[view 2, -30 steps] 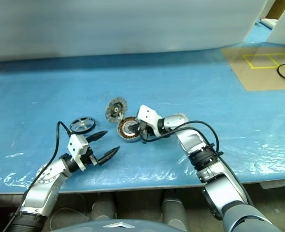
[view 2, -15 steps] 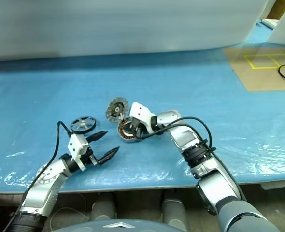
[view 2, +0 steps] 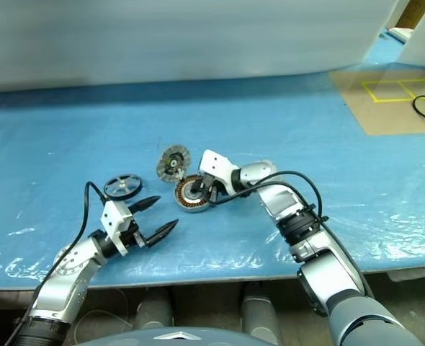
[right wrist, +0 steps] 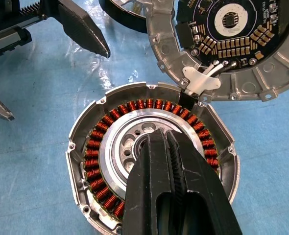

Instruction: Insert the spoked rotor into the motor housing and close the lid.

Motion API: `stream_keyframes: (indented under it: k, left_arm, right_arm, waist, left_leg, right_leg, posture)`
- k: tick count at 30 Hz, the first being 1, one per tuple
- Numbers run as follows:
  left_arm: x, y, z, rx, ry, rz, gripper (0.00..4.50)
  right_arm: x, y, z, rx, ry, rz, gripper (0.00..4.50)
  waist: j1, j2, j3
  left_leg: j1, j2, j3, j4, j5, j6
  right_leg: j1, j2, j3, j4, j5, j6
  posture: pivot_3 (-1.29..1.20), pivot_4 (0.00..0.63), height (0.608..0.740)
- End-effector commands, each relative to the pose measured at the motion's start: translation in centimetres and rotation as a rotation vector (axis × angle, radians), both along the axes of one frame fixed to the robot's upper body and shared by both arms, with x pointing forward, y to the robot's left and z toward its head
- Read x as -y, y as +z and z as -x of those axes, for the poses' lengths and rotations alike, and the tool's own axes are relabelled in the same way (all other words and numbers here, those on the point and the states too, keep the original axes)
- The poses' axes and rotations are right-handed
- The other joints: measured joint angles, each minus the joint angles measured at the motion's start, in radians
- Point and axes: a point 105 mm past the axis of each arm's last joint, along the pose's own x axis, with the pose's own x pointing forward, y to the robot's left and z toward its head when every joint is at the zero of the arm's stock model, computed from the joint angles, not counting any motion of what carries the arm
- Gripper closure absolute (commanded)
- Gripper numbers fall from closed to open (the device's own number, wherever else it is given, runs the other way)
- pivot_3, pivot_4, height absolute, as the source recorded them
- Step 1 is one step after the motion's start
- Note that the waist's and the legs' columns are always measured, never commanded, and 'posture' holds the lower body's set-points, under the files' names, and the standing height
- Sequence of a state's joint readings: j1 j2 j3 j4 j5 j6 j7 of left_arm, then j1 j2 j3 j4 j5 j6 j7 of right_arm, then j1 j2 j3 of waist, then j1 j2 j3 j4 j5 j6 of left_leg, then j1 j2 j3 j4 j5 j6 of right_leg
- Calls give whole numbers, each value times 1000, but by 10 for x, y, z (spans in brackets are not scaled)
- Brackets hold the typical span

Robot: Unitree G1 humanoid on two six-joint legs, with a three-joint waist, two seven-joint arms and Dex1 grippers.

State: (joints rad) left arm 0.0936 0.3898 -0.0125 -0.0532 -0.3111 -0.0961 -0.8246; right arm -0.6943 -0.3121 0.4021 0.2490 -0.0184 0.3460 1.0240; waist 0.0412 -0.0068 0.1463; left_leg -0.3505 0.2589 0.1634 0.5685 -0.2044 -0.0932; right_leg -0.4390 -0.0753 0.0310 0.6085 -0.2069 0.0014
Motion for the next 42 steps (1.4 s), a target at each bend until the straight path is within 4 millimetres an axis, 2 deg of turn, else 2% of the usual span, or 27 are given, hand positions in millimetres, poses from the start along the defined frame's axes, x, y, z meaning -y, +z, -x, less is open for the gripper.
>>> stream_keyframes:
  k: [1, 18, 26, 31, 34, 39, 42]
  left_arm:
    - [2, 7, 1, 25, -9, 4, 0]
    - [1, 7, 0, 27, -2, 5, 0]
    - [2, 7, -1, 30, -2, 4, 0]
    - [2, 8, -2, 33, -1, 3, 0]
    - [2, 9, -2, 35, -2, 2, 0]
    - [2, 11, -2, 39, -6, 1, 0]
    - [0, 13, -3, 43, -7, 2, 0]
  right_arm:
    - [-6, 7, 1, 37, 31, -6, 4464]
    - [-6, -3, 5, 33, 51, 38, 4464]
    - [-2, -15, 1, 158, 87, 181, 4464]
    - [2, -14, -6, 212, 84, 215, 4464]
    - [2, -10, -7, 202, 74, 182, 4464]
    - [-4, 9, -5, 86, 34, -3, 4464]
    - [0, 18, -3, 52, 36, -79, 4464]
  waist:
    - [0, 0, 0]
    - [0, 0, 0]
    - [-1, 0, 0]
    - [-1, 0, 0]
    - [0, 0, 0]
    - [-1, 0, 0]
    - [0, 0, 0]
  left_leg:
    - [0, 0, 0, 0, 0, 0]
    - [0, 0, 0, 0, 0, 0]
    - [1, 0, 0, 1, 0, 0]
    - [2, 0, 0, 2, 0, 0]
    - [2, 0, 0, 4, -1, 1]
    - [2, 0, 0, 4, -1, 2]
    - [1, 0, 0, 4, -1, 2]
  right_leg:
    - [0, 0, 0, 0, 0, 0]
    - [0, 0, 0, 0, 0, 0]
    - [1, 0, 0, 1, 0, 0]
    - [2, 0, 0, 3, 0, 0]
    - [2, 0, 1, 4, 0, 0]
    - [1, 0, 1, 6, 0, 0]
    - [0, 0, 1, 6, 0, 0]
  posture:
    - [0, 150, 740]
    - [0, 150, 740]
    - [0, 150, 740]
    - [0, 150, 740]
    - [0, 150, 740]
    - [0, 150, 740]
    - [0, 150, 740]
